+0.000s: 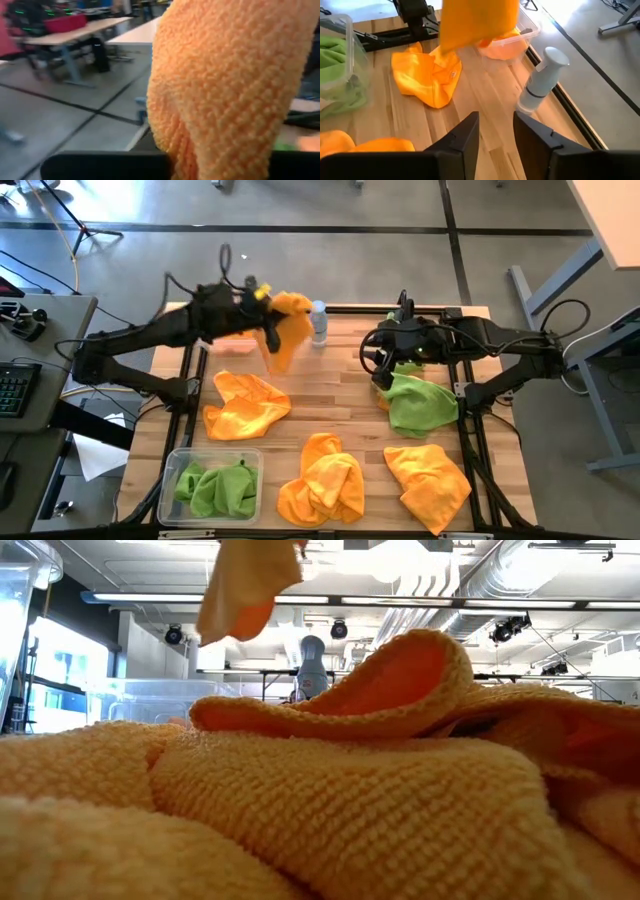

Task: Sort microfiber towel by color & place in baskets
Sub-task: Put the yellow microfiber towel into the top transparent bin, then put the green microfiber towel into the bottom transparent bin

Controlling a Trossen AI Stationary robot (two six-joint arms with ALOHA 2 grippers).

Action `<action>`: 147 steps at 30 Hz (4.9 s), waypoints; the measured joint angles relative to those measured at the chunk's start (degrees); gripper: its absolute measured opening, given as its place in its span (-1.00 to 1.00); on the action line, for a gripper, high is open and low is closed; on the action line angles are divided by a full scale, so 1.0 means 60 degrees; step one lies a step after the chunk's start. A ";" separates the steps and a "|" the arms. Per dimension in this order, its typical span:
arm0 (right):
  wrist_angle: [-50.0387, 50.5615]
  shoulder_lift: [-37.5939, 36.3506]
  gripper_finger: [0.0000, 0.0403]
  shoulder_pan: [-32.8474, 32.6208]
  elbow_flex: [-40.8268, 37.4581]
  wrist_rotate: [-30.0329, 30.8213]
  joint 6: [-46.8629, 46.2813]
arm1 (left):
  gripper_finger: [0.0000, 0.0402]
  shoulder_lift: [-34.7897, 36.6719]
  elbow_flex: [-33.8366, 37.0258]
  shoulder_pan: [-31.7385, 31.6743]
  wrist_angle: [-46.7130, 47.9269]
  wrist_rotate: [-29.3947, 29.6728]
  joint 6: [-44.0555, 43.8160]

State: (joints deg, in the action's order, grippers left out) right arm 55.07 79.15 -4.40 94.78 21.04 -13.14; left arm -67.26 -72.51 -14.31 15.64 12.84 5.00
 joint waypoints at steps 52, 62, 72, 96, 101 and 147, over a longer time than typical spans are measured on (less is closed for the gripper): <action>0.4507 0.1633 -0.98 -0.1521 -0.1313 0.2965 -0.8262 | -1.00 -0.0995 0.3483 -0.7463 0.2419 -0.3539 0.4066; -0.0370 -0.0072 -0.99 -0.1714 -0.5335 0.1698 -0.8991 | -0.94 -0.0988 0.3319 -0.7270 0.3282 -0.1819 0.4446; -0.1860 -0.1096 -1.00 -0.1482 -0.6671 0.1705 -0.8771 | -0.78 -0.0985 0.2026 -0.6850 0.5948 -0.1719 0.3902; -0.1657 -0.1144 -1.00 -0.0943 -0.6681 0.0739 -0.6707 | 0.05 -0.1429 0.1094 -0.6593 0.7218 -0.1096 0.1707; -0.1647 -0.1151 -1.00 -0.0943 -0.6681 0.0519 -0.6546 | 0.05 -0.1429 0.0317 -0.6597 0.7196 -0.1022 0.1684; -0.0463 -0.1239 -1.00 -0.0977 -0.6833 0.0160 -0.6931 | -0.94 -0.0084 -0.0033 -0.4927 0.7842 -0.2093 0.0501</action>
State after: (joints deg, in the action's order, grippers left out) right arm 52.29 71.72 -10.26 53.78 22.00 -54.72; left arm -67.76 -72.71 -43.87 62.69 0.28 8.01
